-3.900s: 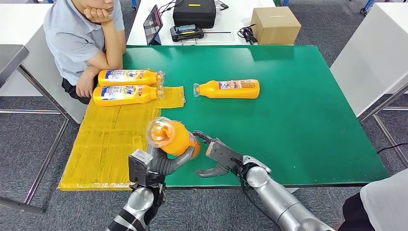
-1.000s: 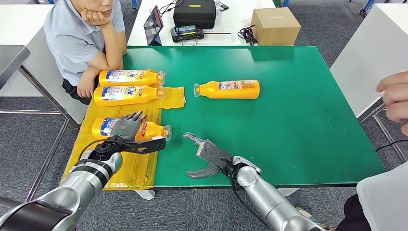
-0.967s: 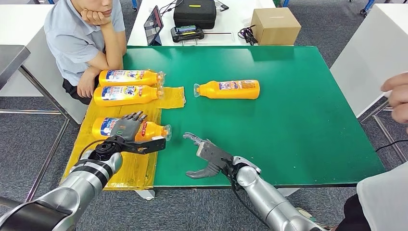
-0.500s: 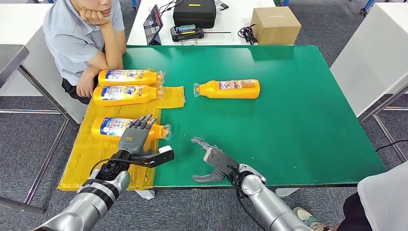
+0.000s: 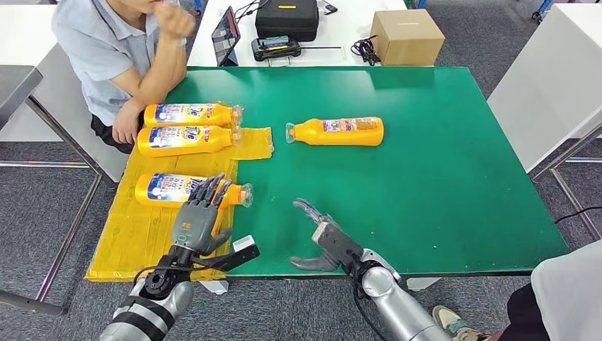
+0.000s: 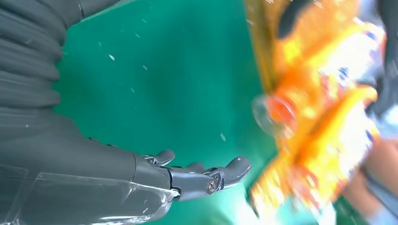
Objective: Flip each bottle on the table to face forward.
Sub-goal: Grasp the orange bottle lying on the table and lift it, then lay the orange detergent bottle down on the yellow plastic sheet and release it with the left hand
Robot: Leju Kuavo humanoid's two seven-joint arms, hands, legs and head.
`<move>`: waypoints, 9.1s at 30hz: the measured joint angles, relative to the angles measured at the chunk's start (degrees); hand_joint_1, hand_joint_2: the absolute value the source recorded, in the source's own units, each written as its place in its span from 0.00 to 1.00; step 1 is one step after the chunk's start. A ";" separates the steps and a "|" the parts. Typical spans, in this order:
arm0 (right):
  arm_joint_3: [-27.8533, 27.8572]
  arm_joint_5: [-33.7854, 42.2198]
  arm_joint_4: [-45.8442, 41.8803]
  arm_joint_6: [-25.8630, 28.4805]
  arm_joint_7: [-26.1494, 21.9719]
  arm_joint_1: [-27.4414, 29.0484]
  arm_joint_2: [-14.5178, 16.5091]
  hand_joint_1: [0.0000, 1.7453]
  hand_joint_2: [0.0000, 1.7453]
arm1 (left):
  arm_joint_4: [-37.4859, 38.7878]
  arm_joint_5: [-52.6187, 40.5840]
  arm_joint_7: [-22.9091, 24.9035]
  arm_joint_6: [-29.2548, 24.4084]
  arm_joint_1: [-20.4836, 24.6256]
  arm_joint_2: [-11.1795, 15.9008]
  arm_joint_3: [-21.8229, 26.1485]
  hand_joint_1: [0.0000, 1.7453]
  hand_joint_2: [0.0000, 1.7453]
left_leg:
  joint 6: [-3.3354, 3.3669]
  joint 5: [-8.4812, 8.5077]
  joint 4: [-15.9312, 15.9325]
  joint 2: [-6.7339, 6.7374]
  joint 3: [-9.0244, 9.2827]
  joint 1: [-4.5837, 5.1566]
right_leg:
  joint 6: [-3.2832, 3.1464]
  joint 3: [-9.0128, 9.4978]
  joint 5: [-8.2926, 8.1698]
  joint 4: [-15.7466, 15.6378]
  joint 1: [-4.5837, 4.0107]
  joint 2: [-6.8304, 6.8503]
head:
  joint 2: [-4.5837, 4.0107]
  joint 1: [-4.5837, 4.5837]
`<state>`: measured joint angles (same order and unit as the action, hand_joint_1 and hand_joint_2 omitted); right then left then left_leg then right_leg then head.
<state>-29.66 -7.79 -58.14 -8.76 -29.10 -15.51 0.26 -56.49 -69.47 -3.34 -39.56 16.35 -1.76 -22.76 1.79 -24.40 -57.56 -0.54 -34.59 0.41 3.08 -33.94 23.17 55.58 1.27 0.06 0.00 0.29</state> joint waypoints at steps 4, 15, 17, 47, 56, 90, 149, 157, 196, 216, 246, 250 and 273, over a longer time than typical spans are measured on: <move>3.87 -2.54 -7.69 8.37 -0.43 4.51 1.01 0.00 0.00 | -10.47 3.38 -9.00 -0.69 -6.93 -1.48 2.66 0.00 1.00 | -0.03 -0.08 0.00 0.00 -0.05 0.01 | -0.01 -0.08 0.03 -0.02 0.00 0.00 | 0.00 0.02; 11.44 -25.04 -21.35 29.18 2.29 12.05 1.16 0.00 1.00 | -26.89 14.34 -18.96 -0.71 -17.90 -6.75 5.87 0.00 1.00 | -0.03 -0.10 0.02 0.01 -0.03 0.00 | -0.01 -0.07 0.03 -0.05 0.00 -0.01 | 0.00 0.00; 11.93 -28.39 -21.77 31.40 2.53 12.62 1.15 0.00 1.00 | -28.11 14.19 -19.75 -0.70 -18.69 -7.42 6.20 0.00 1.00 | -0.03 -0.09 0.02 0.01 -0.02 0.00 | -0.01 -0.06 0.03 -0.05 -0.01 -0.01 | 0.00 0.01; 11.80 -58.58 -16.12 31.26 19.19 8.73 -5.85 0.00 1.00 | -33.86 16.19 -19.26 -0.70 -19.45 -10.75 6.85 0.00 1.00 | -0.02 -0.09 0.01 0.00 -0.03 0.02 | 0.00 -0.04 0.02 -0.05 0.01 0.00 | 0.00 0.01; 7.88 -54.58 -17.60 25.08 20.72 9.40 -6.79 0.00 1.00 | -34.51 15.58 -15.06 -0.70 -19.48 -9.38 5.10 0.00 1.00 | -0.02 -0.09 0.02 0.00 -0.03 0.01 | 0.00 -0.05 0.02 -0.05 0.01 -0.01 | 0.00 0.01; 12.56 -62.50 -30.50 21.22 32.88 17.71 -14.70 0.00 1.00 | -38.22 19.55 -10.42 3.61 -22.50 -5.57 -0.39 0.00 1.00 | 0.01 -0.12 0.02 0.02 -0.02 0.03 | 0.00 -0.04 0.02 -0.06 0.02 -0.01 | 0.00 0.02; 1.91 -45.70 -13.98 10.01 28.29 2.09 -20.74 0.00 1.00 | -33.10 25.67 -10.64 7.94 -16.01 -3.48 -6.10 0.00 1.00 | 0.06 -0.08 0.01 -0.02 -0.03 0.05 | 0.01 -0.03 0.01 -0.05 0.03 0.01 | 0.00 0.02; 1.77 -44.82 -11.93 10.04 26.82 1.23 -18.63 0.00 1.00 | -33.03 25.78 -10.87 7.96 -15.59 -3.48 -6.20 0.00 1.00 | 0.06 -0.08 0.00 -0.02 -0.04 0.06 | 0.01 -0.02 0.01 -0.05 0.04 0.01 | 0.00 0.02; 2.86 -16.25 -6.66 -1.90 10.90 -1.08 -22.17 1.00 1.00 | -29.30 43.46 -18.72 6.01 -12.65 -4.04 -7.38 0.00 1.00 | 0.08 -0.10 -0.01 0.05 0.26 0.05 | 0.01 0.22 0.00 -0.07 0.03 -0.02 | 0.00 0.02; 7.76 -3.93 -14.73 -3.27 5.62 2.75 -13.69 1.00 1.00 | -17.69 75.06 -16.42 22.19 -12.14 -6.97 -4.51 0.00 1.00 | 0.08 -0.09 0.00 0.00 0.05 0.05 | 0.01 0.06 0.00 -0.05 0.03 0.00 | 0.00 0.02; -6.55 -0.16 -4.73 -10.81 5.29 -7.44 -11.49 1.00 1.00 | -7.01 84.24 -19.24 28.18 -2.41 -11.78 -8.27 0.00 1.00 | 0.09 -0.06 -0.01 -0.01 0.02 0.05 | 0.02 0.04 -0.01 -0.04 0.03 0.00 | 0.00 0.02; -7.40 0.10 -4.09 -10.44 5.38 -8.08 -10.99 1.00 1.00 | -6.19 85.77 -19.01 28.15 -1.65 -12.25 -8.30 0.00 1.00 | 0.09 -0.06 -0.01 -0.01 0.01 0.05 | 0.02 0.04 -0.01 -0.04 0.03 0.01 | 0.00 0.02; -8.05 1.89 -4.54 -7.52 5.67 -7.48 -7.92 1.00 1.00 | -1.88 88.47 -19.20 27.43 0.05 -13.02 -8.97 0.00 1.00 | 0.09 -0.06 -0.01 -0.01 0.02 0.05 | 0.02 0.03 -0.01 -0.04 0.03 0.00 | 0.00 0.02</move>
<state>-37.71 -5.91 -62.68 -16.28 -23.43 -22.99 -7.66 -58.37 19.00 -22.53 -12.13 16.40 -14.78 -31.74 1.88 -24.46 -57.57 -0.55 -34.57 0.46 3.10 -33.91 23.16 55.54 1.31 0.06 0.00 0.31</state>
